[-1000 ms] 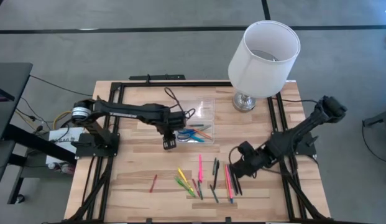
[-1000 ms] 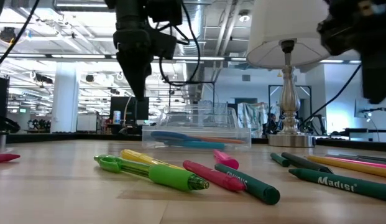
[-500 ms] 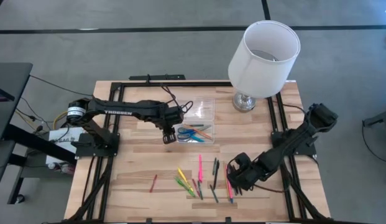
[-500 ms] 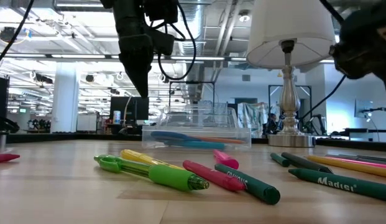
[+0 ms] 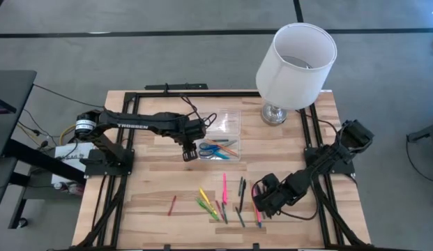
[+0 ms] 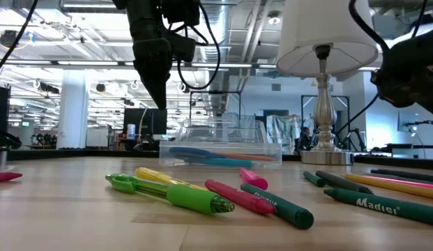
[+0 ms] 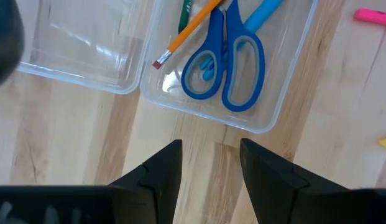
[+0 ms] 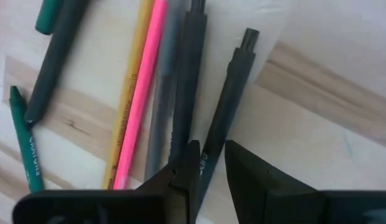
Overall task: Pick & place school supplies into a supply box
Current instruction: Put the black pen into the transparent supply box
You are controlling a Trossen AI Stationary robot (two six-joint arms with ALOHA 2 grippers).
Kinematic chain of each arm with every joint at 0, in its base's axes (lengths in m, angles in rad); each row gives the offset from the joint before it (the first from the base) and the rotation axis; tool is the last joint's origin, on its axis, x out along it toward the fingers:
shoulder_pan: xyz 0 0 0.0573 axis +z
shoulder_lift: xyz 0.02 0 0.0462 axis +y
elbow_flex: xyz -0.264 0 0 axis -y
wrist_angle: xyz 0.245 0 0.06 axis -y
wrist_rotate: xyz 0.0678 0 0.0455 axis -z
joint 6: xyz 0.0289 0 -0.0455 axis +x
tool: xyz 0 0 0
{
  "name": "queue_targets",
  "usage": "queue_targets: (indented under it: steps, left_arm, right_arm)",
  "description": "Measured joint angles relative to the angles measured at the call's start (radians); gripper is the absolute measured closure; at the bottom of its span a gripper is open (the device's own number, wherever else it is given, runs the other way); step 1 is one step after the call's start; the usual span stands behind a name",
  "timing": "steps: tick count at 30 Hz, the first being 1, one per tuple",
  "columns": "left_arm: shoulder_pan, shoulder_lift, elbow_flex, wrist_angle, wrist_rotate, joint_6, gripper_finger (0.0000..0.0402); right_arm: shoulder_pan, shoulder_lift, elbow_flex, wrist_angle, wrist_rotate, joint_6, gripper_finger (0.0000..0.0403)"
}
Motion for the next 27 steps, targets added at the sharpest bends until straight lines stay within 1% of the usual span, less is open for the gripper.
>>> queue_targets:
  steps: [9, 13, 18, 25, 27]
  left_arm:
    - [0.0, 0.0, 0.0, 0.003, -0.002, 0.0, 0.0245]
    - [0.0, 0.0, 0.0, 0.014, -0.002, 0.0, 0.0245]
    - [0.0, 0.0, 0.0, 0.02, -0.003, 0.0, 0.0245]
    - [0.0, 0.0, 0.0, 0.034, -0.029, -0.001, 0.0245]
    - [0.0, 0.0, 0.0, 0.038, -0.029, -0.001, 0.0245]
  right_arm:
    - [-0.002, 0.0, 0.0, -0.077, -0.003, 0.001, 0.0336]
    - [-0.002, 0.0, 0.001, -0.133, -0.035, 0.027, 0.0339]
    - [-0.002, 0.0, 0.002, -0.163, -0.059, 0.025, 0.0355]
    - [-0.002, -0.002, 0.003, -0.164, -0.059, -0.006, 0.0393]
    - [-0.002, -0.002, 0.003, -0.164, -0.054, -0.018, 0.0396]
